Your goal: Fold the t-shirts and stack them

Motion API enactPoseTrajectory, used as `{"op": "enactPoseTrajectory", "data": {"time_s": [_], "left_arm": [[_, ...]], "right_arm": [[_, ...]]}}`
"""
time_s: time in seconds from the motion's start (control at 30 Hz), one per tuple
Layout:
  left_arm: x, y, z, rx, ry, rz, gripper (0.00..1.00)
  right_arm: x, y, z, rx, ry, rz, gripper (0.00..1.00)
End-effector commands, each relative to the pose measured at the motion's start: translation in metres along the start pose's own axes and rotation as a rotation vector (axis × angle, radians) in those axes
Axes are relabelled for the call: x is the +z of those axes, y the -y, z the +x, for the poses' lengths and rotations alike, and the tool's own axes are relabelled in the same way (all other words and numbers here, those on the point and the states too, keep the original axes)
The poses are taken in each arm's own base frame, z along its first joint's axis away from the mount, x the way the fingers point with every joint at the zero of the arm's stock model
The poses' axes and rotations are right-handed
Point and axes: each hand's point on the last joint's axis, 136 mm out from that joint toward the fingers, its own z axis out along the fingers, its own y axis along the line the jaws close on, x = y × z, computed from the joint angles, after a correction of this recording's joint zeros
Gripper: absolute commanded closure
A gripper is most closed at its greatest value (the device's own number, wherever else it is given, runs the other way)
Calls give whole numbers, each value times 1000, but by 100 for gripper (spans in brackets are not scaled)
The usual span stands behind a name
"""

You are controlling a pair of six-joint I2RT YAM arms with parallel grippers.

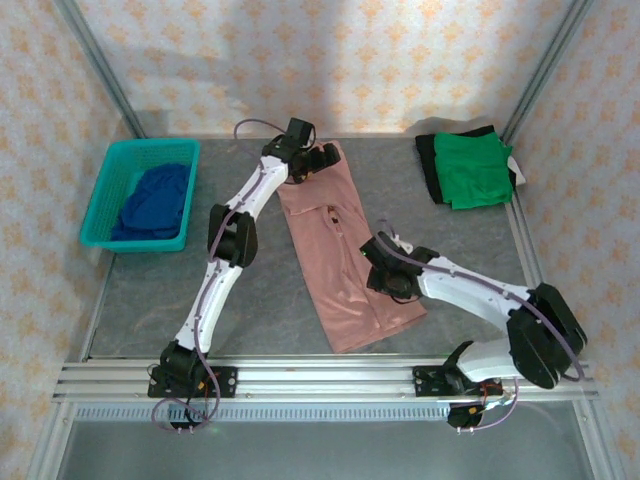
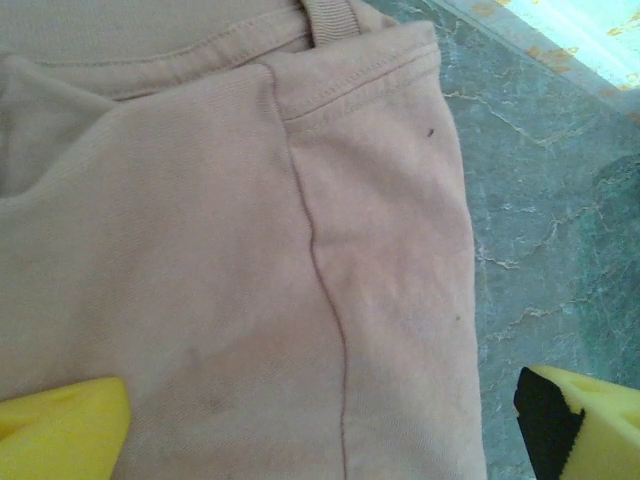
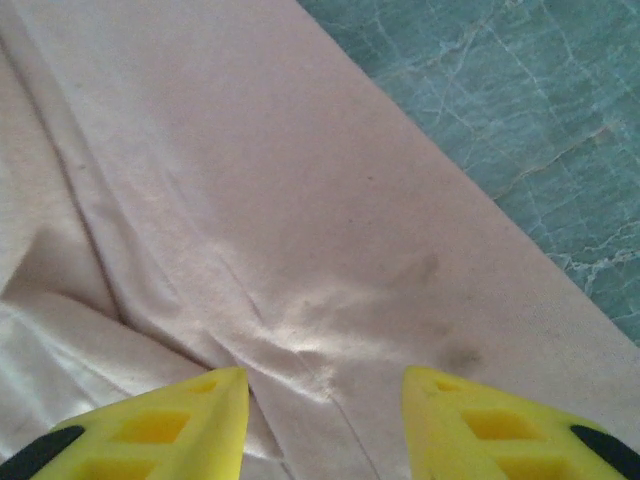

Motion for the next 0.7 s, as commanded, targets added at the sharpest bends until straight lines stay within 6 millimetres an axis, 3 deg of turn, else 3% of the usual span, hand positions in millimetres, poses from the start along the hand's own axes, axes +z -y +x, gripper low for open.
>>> {"op": "enactPoseTrajectory", "data": {"time_s": [0.0, 0.13, 0.23, 0.37, 0.47, 0.53, 0.63, 0.67], "left_arm": [[-47, 25, -34, 23, 105, 12, 0], [-60, 35, -41, 3, 106, 52, 0], [-87, 52, -49, 31, 125, 85, 0], [-145, 75, -63, 106, 181, 87, 0], [-188, 81, -60, 163, 176, 58, 0], [-211, 80, -40, 200, 117, 31, 0], [-240, 60, 20, 273, 3, -88, 1], [-244, 47, 50, 278, -30, -121, 3]], "right_arm": [[24, 17, 22, -8, -71, 113, 59], [30, 8, 47, 37, -69, 86, 59], [30, -9, 60, 65, -64, 29, 59], [22, -37, 68, 35, -61, -18, 59], [8, -61, 71, -15, -69, -69, 59], [-7, -60, 65, -40, -59, -55, 58], [-31, -38, 53, -50, 9, -53, 51], [-36, -28, 51, -56, 30, -57, 45]]}}
